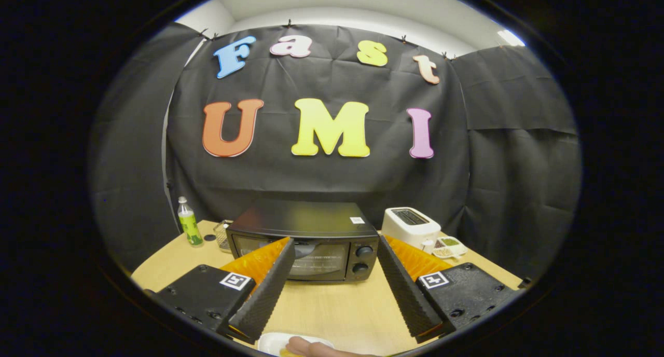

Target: Open the toaster oven, put the food inside, and close the toaster oven door.

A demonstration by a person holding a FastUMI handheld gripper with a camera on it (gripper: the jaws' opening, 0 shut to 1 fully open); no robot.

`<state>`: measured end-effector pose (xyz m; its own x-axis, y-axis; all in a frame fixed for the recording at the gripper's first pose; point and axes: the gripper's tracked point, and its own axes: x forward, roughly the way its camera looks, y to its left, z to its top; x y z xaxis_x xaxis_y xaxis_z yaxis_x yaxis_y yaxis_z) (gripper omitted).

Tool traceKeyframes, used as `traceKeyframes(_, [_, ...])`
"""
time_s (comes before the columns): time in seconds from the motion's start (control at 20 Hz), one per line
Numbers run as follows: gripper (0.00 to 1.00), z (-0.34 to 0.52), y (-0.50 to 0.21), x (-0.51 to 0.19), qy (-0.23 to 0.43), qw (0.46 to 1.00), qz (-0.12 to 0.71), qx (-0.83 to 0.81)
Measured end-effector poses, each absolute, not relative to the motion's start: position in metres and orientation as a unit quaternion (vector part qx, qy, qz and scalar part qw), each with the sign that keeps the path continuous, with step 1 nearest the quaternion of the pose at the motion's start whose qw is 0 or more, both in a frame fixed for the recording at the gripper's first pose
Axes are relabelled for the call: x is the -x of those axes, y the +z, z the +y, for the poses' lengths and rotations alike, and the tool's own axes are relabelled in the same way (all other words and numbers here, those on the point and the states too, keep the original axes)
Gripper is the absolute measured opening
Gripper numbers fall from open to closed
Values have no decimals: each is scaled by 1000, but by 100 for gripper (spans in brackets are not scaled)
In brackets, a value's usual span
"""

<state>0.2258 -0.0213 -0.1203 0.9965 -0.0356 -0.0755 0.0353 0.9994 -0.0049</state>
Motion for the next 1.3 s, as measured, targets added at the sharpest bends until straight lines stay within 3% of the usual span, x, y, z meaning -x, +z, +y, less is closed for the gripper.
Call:
traceKeyframes(0.7, [100,16,-191,-340,12,998,61,13])
traceKeyframes(1.3, [100,41,-201,-381,20,996,82,-40])
